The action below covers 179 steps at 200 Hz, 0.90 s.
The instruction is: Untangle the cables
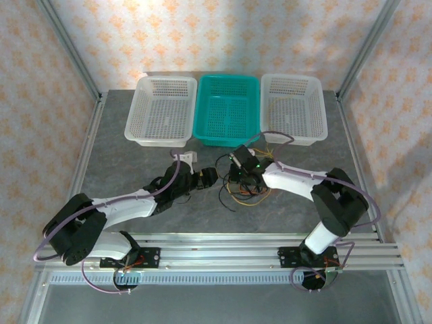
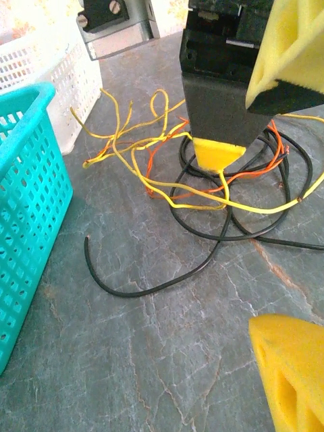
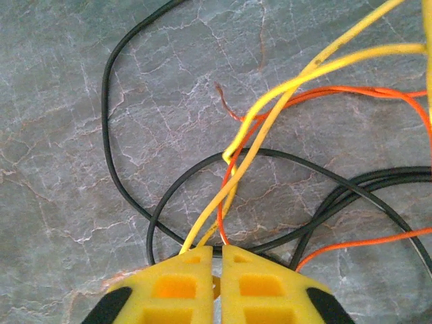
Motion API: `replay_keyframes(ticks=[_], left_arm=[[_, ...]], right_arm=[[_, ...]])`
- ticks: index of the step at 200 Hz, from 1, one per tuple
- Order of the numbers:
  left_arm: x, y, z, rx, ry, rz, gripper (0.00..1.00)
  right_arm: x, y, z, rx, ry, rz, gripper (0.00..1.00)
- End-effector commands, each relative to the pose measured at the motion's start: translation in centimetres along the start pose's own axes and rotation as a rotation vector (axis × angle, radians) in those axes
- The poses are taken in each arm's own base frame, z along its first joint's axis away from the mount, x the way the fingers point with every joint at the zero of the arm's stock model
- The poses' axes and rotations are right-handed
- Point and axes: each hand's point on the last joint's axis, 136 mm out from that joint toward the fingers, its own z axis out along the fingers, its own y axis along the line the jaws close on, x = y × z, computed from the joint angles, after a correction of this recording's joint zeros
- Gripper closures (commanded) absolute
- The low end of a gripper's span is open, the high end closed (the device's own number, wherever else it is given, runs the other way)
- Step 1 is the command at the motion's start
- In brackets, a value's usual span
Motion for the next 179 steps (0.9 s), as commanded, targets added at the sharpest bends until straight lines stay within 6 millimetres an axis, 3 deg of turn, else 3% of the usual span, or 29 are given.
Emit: replay_keyframes(ticks=[1, 47, 107, 148, 179], left_arm=[[-1.4, -1.5, 0.2, 0.040, -0.034, 0.025, 0.22], [-1.2, -3.0, 1.5, 0.081, 0.010, 0.074, 0.22], [-0.9, -4.3, 2.9, 0.140, 0.043, 0.098, 0.24], [-0.2, -7.1, 2.8, 0.259, 0.062, 0.120, 0.28], [-0.2, -6.0, 4.0, 0.200, 0.063, 0.132, 0.37]], right_arm=[[-2.2, 1.2, -2.5, -0.022, -0.076, -0.003, 0.97], [-3.4, 2.0, -5.7, -0.067, -0.115, -0.002, 1.00], [-7.5, 2.8, -10.8, -0.161, -0.225, 0.042, 1.00], [-9.0, 3.0, -12.3, -0.227, -0.251, 0.085, 1.00], [-9.3, 3.4, -12.8, -0.247, -0.251, 0.073, 1.00]])
